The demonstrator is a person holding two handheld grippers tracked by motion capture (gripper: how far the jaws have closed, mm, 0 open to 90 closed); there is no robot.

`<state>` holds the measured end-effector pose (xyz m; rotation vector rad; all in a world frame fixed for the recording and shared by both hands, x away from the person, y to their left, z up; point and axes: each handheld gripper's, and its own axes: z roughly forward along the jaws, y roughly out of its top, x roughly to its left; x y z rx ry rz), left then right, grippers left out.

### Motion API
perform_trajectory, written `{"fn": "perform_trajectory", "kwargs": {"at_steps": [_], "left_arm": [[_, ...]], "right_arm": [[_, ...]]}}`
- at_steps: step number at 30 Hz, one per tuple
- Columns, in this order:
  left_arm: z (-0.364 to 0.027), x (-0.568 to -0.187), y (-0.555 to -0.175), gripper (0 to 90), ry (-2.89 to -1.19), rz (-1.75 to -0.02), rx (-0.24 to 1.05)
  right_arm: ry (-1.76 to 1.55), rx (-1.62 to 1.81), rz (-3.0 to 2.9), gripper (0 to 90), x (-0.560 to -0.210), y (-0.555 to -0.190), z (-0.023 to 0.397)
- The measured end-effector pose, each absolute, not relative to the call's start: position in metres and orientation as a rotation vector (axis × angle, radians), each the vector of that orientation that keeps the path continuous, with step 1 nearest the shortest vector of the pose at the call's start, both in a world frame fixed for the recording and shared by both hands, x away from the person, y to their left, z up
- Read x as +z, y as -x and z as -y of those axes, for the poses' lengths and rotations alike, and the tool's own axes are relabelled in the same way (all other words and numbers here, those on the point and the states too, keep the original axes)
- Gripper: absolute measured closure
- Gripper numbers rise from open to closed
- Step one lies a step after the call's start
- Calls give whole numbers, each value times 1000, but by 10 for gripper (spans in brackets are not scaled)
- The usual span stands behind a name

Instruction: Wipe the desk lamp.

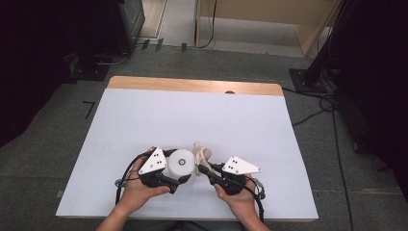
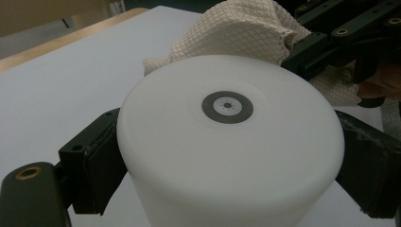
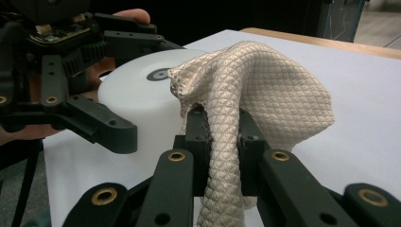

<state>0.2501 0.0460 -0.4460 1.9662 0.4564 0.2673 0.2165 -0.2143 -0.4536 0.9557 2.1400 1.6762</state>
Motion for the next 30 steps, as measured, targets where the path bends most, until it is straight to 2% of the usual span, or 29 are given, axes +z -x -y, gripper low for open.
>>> {"fn": "perform_trajectory", "kwargs": {"at_steps": [21,26,30], "left_arm": [[-46,-447,-250,86,-1970,-448,264],[-46,-447,-250,86,-1966,-449,263],[-46,-448,-251,86,-1960,-451,260]], "right_arm": [[-1139,1505,-2337,804,-494,-231,208],[-1116,1505,-2321,805,-489,-229,207],[-1068,1568,-2257,805,-472,-224,210]]}}
